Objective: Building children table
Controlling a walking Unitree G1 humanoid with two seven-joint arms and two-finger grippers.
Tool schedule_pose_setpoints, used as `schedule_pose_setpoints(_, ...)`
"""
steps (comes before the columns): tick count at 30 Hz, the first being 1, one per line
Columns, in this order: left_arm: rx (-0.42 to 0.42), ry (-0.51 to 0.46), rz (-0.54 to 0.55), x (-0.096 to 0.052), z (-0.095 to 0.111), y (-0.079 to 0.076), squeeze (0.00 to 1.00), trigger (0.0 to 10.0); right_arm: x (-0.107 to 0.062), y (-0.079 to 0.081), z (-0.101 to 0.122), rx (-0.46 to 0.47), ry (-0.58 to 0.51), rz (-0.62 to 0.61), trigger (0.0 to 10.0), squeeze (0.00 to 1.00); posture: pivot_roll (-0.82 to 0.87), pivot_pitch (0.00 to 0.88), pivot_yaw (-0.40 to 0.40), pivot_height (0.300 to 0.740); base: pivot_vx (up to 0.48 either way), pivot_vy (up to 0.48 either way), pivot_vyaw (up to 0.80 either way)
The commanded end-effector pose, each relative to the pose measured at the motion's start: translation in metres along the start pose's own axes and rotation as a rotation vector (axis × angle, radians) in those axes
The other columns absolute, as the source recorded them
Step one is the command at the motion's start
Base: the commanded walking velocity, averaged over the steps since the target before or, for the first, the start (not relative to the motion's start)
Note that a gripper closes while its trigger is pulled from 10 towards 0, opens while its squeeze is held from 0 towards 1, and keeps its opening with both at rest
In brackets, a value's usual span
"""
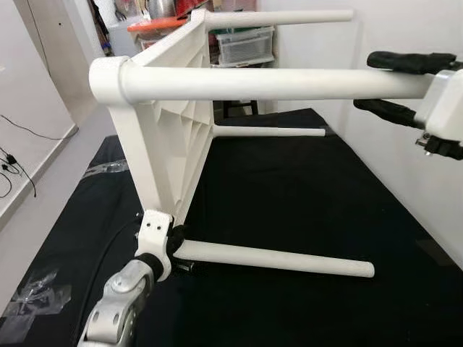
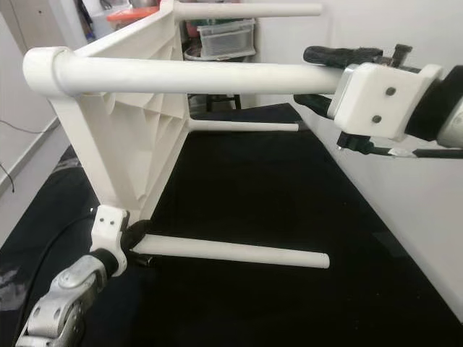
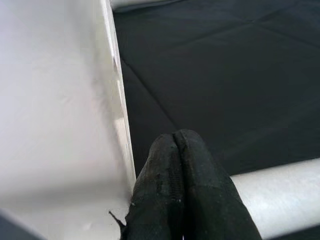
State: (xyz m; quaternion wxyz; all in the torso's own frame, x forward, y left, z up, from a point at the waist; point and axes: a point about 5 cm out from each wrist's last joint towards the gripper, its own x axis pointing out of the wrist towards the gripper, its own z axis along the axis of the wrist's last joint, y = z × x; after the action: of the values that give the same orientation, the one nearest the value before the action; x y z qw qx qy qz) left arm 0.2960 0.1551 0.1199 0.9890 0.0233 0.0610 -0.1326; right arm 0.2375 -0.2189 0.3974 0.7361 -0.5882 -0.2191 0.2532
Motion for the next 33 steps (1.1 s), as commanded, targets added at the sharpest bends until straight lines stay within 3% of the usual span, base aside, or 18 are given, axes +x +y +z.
schedule_pose_setpoints(1, 0.032, -0.009, 0.037, 0.002, 0.002, 0.013, 0.00, 10.0, 0.000, -0.004, 0.004, 0.027, -0.044, -0.028, 0.0, 0.00, -0.12, 0.027, 0.069, 0.740, 0.000, 0.000, 0.00)
schedule_pose_setpoints(12, 0.066, -0.006, 0.046, 0.025, -0.001, 0.025, 0.00, 10.0, -0.002, -0.003, 0.005, 0.039, -0.045, -0.009, 0.0, 0.00, -0.13, 0.034, 0.069, 0.740, 0.000, 0.000, 0.00)
schedule_pose_setpoints(16, 0.093, -0.033, 0.106, 0.026, 0.005, 0.042, 0.00, 10.0, -0.005, -0.004, -0.002, 0.051, -0.002, -0.021, 0.0, 0.00, -0.13, 0.035, 0.069, 0.740, 0.000, 0.000, 0.00)
schedule_pose_setpoints(17, 0.110, -0.063, 0.190, 0.018, 0.014, 0.066, 0.00, 10.0, -0.014, -0.008, -0.018, 0.073, 0.108, -0.077, 0.0, 0.00, -0.12, 0.039, 0.066, 0.740, 0.000, 0.000, 0.00)
schedule_pose_setpoints(18, 0.117, -0.072, 0.235, 0.013, 0.018, 0.079, 0.00, 10.0, -0.019, -0.010, -0.027, 0.081, 0.173, -0.113, 0.0, 0.00, -0.12, 0.039, 0.065, 0.740, 0.000, 0.000, 0.00)
schedule_pose_setpoints(20, 0.117, -0.072, 0.235, 0.013, 0.018, 0.079, 0.00, 10.0, -0.019, -0.010, -0.027, 0.081, 0.173, -0.113, 0.0, 0.00, -0.12, 0.039, 0.065, 0.740, 0.000, 0.000, 0.00)
schedule_pose_setpoints(22, 0.149, -0.087, 0.321, 0.000, 0.025, 0.105, 0.00, 10.0, -0.033, -0.013, -0.048, 0.106, 0.313, -0.201, 0.0, 0.00, -0.10, 0.041, 0.064, 0.740, 0.000, 0.000, 0.00)
schedule_pose_setpoints(23, 0.149, -0.087, 0.321, 0.000, 0.025, 0.105, 0.00, 10.0, -0.033, -0.013, -0.048, 0.106, 0.313, -0.201, 0.0, 0.00, -0.10, 0.041, 0.064, 0.740, 0.000, 0.000, 0.00)
schedule_pose_setpoints(24, 0.170, -0.097, 0.355, -0.007, 0.029, 0.118, 0.00, 10.0, -0.039, -0.012, -0.056, 0.129, 0.369, -0.238, 0.0, 0.00, -0.10, 0.040, 0.063, 0.740, 0.000, 0.000, 0.00)
schedule_pose_setpoints(27, 0.203, -0.143, 0.439, -0.026, 0.048, 0.145, 0.00, 10.0, -0.045, 0.008, -0.075, 0.245, 0.474, -0.294, 0.0, 0.00, -0.08, 0.033, 0.054, 0.740, 0.000, 0.000, 0.00)
schedule_pose_setpoints(29, 0.225, -0.185, 0.454, -0.031, 0.062, 0.150, 0.00, 10.0, -0.040, 0.030, -0.085, 0.353, 0.512, -0.306, 0.0, 0.00, -0.06, 0.027, 0.051, 0.740, 0.000, 0.000, 0.00)
schedule_pose_setpoints(30, 0.225, -0.185, 0.454, -0.031, 0.062, 0.150, 0.00, 10.0, -0.040, 0.030, -0.085, 0.353, 0.512, -0.306, 0.0, 0.00, -0.06, 0.027, 0.051, 0.740, 0.000, 0.000, 0.00)
schedule_pose_setpoints(31, 0.241, -0.214, 0.454, -0.033, 0.073, 0.151, 0.00, 10.0, -0.035, 0.047, -0.090, 0.427, 0.533, -0.301, 0.0, 0.00, -0.05, 0.020, 0.050, 0.740, 0.000, 0.000, 0.00)
schedule_pose_setpoints(32, 0.241, -0.214, 0.454, -0.033, 0.073, 0.151, 0.00, 10.0, -0.035, 0.047, -0.090, 0.427, 0.533, -0.301, 0.0, 0.00, -0.05, 0.020, 0.050, 0.740, 0.000, 0.000, 0.00)
schedule_pose_setpoints(33, 0.251, -0.246, 0.449, -0.034, 0.082, 0.151, 0.00, 10.0, -0.030, 0.063, -0.092, 0.491, 0.546, -0.288, 0.0, 0.00, -0.04, 0.017, 0.047, 0.740, 0.000, 0.000, 0.00)
